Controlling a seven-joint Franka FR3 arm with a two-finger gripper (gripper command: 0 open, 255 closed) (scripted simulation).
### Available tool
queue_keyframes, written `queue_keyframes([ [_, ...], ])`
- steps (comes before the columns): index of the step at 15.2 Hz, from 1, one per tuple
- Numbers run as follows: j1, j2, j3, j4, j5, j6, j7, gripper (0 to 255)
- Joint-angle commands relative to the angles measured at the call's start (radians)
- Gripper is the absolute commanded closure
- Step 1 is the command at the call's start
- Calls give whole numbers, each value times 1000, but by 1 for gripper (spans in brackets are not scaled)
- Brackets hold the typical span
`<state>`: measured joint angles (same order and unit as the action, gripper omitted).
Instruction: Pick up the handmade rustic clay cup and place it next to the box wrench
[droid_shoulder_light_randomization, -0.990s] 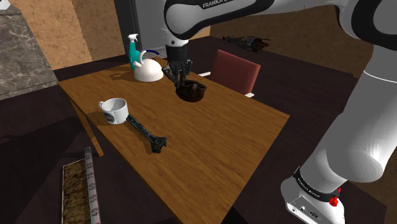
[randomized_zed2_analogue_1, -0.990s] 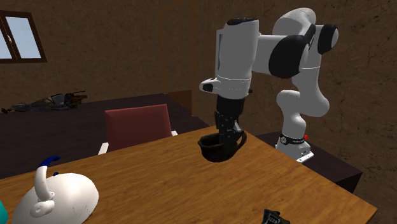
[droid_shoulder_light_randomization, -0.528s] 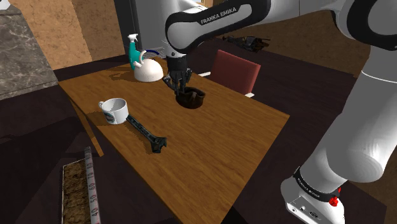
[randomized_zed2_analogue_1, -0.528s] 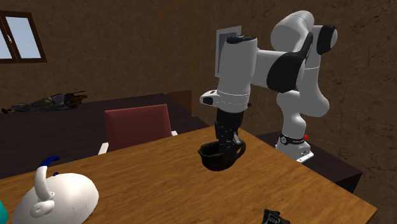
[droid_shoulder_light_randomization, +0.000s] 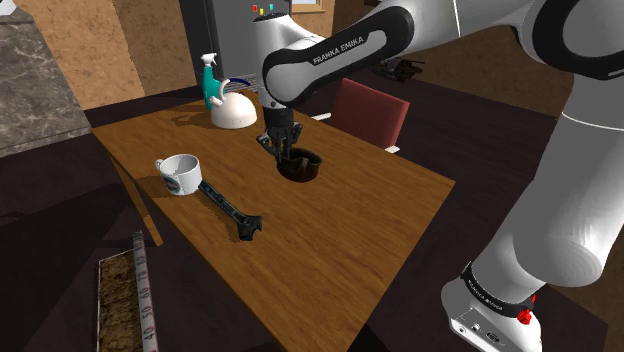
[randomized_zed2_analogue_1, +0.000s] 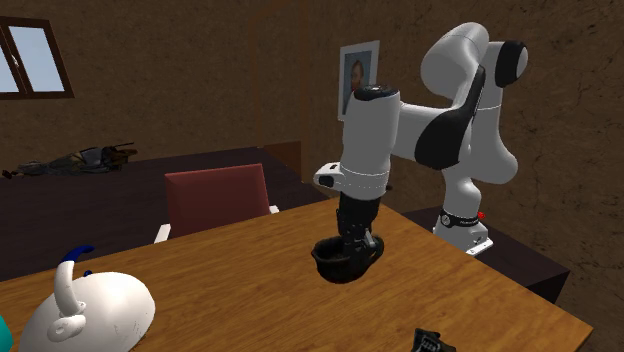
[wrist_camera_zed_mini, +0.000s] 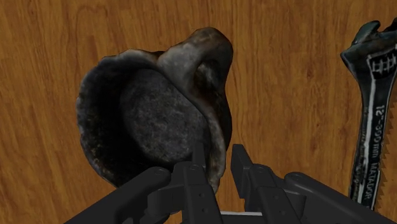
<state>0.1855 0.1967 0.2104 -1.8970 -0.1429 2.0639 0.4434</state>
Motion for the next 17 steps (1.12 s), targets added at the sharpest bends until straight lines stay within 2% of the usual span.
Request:
queue_keyframes([
  [1, 0, 8, -1, -15, -4, 24, 4, 255],
  [7, 1, 44, -4, -51, -18, 94, 18, 255],
  [15, 0, 46, -2, -53, -20, 98, 19, 255],
  [16, 1, 48, -2, -50, -20, 96, 20, 0],
  [17, 2, 44, -1, -55, -20, 97, 22, 0],
])
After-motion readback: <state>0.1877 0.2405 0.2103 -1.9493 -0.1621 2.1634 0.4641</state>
